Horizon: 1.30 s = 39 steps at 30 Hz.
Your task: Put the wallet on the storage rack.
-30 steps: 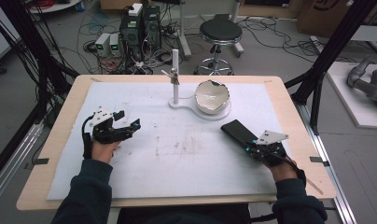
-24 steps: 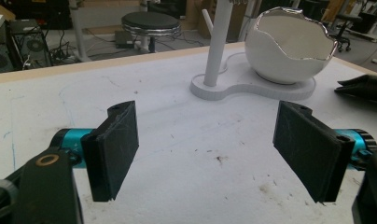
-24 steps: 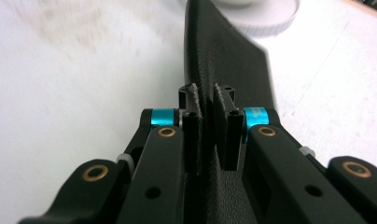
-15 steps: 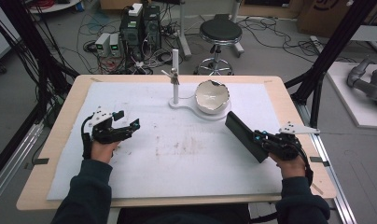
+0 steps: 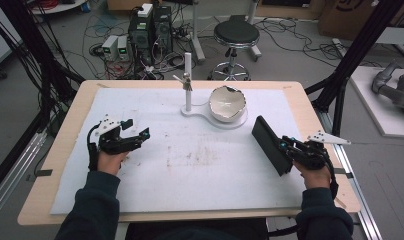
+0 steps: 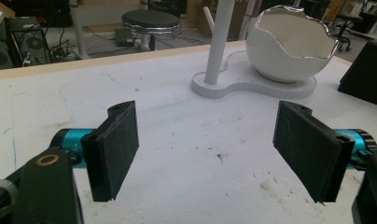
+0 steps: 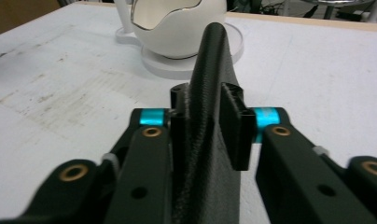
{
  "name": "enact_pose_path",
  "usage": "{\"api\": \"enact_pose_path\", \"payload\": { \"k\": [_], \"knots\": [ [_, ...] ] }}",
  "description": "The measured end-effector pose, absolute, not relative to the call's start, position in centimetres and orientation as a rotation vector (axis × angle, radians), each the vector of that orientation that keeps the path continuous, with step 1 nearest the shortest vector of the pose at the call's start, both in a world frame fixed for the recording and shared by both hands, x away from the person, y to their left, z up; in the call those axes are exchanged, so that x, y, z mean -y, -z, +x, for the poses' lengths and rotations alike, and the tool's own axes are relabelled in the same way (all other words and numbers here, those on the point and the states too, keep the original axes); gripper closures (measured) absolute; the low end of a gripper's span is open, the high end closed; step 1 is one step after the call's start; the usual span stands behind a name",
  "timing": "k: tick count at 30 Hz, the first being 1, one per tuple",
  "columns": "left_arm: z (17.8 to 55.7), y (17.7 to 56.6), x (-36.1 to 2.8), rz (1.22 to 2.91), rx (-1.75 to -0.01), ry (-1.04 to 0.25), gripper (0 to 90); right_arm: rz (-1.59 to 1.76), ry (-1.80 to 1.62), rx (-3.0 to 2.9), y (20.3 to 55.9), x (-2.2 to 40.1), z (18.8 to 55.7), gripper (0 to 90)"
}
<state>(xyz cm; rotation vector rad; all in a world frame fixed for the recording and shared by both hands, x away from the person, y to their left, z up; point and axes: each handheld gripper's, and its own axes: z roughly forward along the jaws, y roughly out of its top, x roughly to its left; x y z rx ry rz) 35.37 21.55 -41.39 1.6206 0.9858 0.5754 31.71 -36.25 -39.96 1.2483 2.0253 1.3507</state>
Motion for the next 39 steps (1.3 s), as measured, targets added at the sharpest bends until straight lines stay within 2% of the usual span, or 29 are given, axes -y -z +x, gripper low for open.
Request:
{"api": "enact_pose_path", "payload": {
  "k": [6,10,12,20,28,35,39],
  "knots": [
    [35.4,41.4,-21.6,1.613,-0.992,-0.57,22.5,1.259,-1.324,-1.983,40.0,36.5,31.6,60.2],
    [35.4,41.4,-21.6,1.612,-0.998,-0.57,22.8,1.252,-1.306,-1.986,40.1,35.9,31.4,41.5],
    [35.4,41.4,-21.7,1.613,-0.997,-0.568,22.8,1.24,-1.251,-2.023,40.6,35.6,31.6,35.7],
    [35.4,41.5,-21.6,1.619,-0.993,-0.567,23.1,1.232,-1.189,-2.048,41.0,36.0,31.3,43.5],
    [35.4,41.5,-21.5,1.627,-0.996,-0.563,23.2,1.163,-1.159,-2.109,41.8,37.4,29.9,41.9],
    [35.4,41.6,-21.4,1.634,-0.996,-0.565,23.5,1.153,-1.19,-2.172,43.0,37.8,30.1,43.6],
    [35.3,41.6,-21.3,1.64,-0.991,-0.561,23.6,1.15,-1.172,-2.206,43.2,37.7,30.1,50.3]
  ]
}}
